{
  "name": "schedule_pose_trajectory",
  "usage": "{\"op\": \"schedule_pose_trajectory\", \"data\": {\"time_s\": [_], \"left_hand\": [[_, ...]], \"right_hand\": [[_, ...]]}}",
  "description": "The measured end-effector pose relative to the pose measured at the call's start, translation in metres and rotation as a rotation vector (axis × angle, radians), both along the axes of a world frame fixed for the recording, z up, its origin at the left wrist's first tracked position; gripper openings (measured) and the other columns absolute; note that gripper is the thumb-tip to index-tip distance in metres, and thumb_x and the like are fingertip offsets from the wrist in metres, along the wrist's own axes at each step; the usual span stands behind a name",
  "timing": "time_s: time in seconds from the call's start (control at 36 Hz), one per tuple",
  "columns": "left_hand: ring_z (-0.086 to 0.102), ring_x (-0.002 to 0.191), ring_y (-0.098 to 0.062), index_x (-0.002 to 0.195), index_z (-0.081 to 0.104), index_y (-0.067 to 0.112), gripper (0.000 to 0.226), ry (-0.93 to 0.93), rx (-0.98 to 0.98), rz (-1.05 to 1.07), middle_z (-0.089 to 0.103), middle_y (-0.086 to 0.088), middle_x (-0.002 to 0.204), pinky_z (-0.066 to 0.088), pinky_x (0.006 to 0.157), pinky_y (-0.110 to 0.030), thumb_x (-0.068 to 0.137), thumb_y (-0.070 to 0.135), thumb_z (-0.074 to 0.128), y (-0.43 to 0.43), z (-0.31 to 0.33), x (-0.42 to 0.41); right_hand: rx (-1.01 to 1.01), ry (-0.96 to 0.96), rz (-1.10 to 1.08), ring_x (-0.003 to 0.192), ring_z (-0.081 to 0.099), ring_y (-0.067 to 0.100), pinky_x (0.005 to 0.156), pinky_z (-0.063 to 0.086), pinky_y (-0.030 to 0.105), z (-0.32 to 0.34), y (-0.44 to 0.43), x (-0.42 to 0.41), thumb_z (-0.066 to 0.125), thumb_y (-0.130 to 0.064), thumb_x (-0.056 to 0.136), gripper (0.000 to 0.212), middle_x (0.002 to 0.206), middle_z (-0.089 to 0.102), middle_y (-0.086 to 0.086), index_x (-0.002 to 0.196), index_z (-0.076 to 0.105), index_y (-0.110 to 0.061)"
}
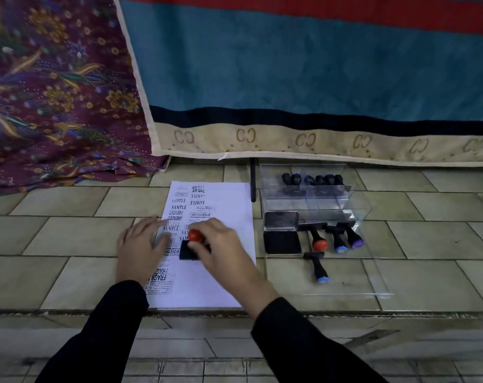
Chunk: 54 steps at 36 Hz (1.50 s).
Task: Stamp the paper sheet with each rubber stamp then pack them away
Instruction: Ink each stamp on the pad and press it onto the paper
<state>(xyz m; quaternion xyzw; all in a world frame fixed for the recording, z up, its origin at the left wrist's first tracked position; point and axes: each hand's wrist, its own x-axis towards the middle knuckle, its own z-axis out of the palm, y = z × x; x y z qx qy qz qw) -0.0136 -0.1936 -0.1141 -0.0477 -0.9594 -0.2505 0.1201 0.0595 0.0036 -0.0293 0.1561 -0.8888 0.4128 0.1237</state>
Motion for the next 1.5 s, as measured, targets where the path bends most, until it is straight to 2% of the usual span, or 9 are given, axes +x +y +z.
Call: {"op": "schedule_pose_trajectory", "data": {"time_s": [0.14, 0.33, 0.53, 0.61, 0.69, 1.03, 1.17, 1.5], "left_hand": [[0.048, 0.127, -0.021, 0.121, 0.063, 0.031, 0.051, -0.007, 0.002, -0.007, 0.057, 0.004, 0.136, 0.025, 0.112, -0.045, 0.082, 0.051, 0.038, -0.001, 0.001, 0.001], [0.047, 0.127, -0.02, 0.121, 0.064, 0.03, 0.049, -0.011, 0.018, 0.0, 0.056, 0.005, 0.136, 0.022, 0.113, -0.043, 0.082, 0.049, 0.041, 0.002, 0.005, 0.004], [0.048, 0.127, -0.022, 0.121, 0.064, 0.029, 0.042, 0.002, 0.023, -0.002, 0.057, 0.004, 0.136, 0.024, 0.113, -0.046, 0.084, 0.042, 0.048, 0.002, 0.005, 0.003], [0.048, 0.127, -0.022, 0.121, 0.065, 0.029, 0.032, 0.012, 0.028, 0.007, 0.056, 0.003, 0.137, 0.023, 0.112, -0.045, 0.09, 0.032, 0.06, 0.003, 0.001, 0.002], [0.047, 0.128, -0.022, 0.122, 0.064, 0.029, 0.031, 0.015, 0.015, 0.018, 0.056, 0.003, 0.137, 0.022, 0.112, -0.044, 0.091, 0.024, 0.065, 0.003, -0.001, 0.002], [0.047, 0.128, -0.023, 0.122, 0.064, 0.028, 0.033, 0.018, 0.01, 0.018, 0.056, 0.001, 0.138, 0.023, 0.111, -0.045, 0.09, 0.033, 0.059, 0.003, -0.001, 0.001], [0.047, 0.129, -0.022, 0.123, 0.064, 0.027, 0.032, 0.014, -0.007, 0.022, 0.055, 0.002, 0.139, 0.022, 0.112, -0.043, 0.091, 0.026, 0.064, 0.003, -0.001, 0.001], [0.047, 0.129, -0.022, 0.122, 0.064, 0.028, 0.031, 0.025, -0.002, 0.016, 0.056, 0.002, 0.138, 0.024, 0.112, -0.045, 0.091, 0.026, 0.064, 0.004, 0.003, 0.001]], "right_hand": [[0.087, -0.058, 0.032, 0.102, 0.055, 0.024, 0.088, 0.047, 0.033, -0.011, -0.022, -0.005, 0.056, -0.016, 0.093, 0.029, 0.113, 0.056, 0.008, 0.122, 0.056, -0.012], [0.167, -0.074, 0.024, 0.102, 0.055, 0.026, 0.088, 0.047, 0.037, -0.019, -0.023, -0.008, 0.054, -0.014, 0.094, 0.03, 0.115, 0.055, 0.01, 0.124, 0.055, -0.008], [0.144, -0.064, 0.014, 0.101, 0.055, 0.025, 0.087, 0.047, 0.034, -0.023, -0.024, -0.005, 0.055, -0.014, 0.094, 0.03, 0.113, 0.055, 0.01, 0.123, 0.056, -0.007], [0.128, -0.063, 0.023, 0.1, 0.055, 0.026, 0.087, 0.047, 0.035, -0.025, -0.023, -0.004, 0.055, -0.012, 0.093, 0.028, 0.111, 0.056, 0.011, 0.12, 0.057, -0.006], [0.125, -0.052, 0.033, 0.101, 0.054, 0.025, 0.087, 0.046, 0.032, -0.026, -0.023, -0.005, 0.056, -0.011, 0.092, 0.027, 0.111, 0.058, 0.011, 0.119, 0.058, -0.005], [0.109, -0.029, 0.049, 0.103, 0.057, 0.023, 0.091, 0.045, 0.028, -0.028, -0.02, -0.012, 0.061, -0.014, 0.09, 0.031, 0.112, 0.064, 0.01, 0.121, 0.061, -0.008], [0.11, -0.004, 0.045, 0.102, 0.058, 0.024, 0.089, 0.045, 0.029, -0.032, -0.02, -0.011, 0.062, -0.013, 0.089, 0.031, 0.11, 0.065, 0.011, 0.12, 0.061, -0.008], [0.061, -0.03, 0.028, 0.101, 0.059, 0.022, 0.09, 0.047, 0.029, -0.038, -0.02, -0.011, 0.064, -0.014, 0.088, 0.034, 0.111, 0.065, 0.008, 0.122, 0.061, -0.011]]}}
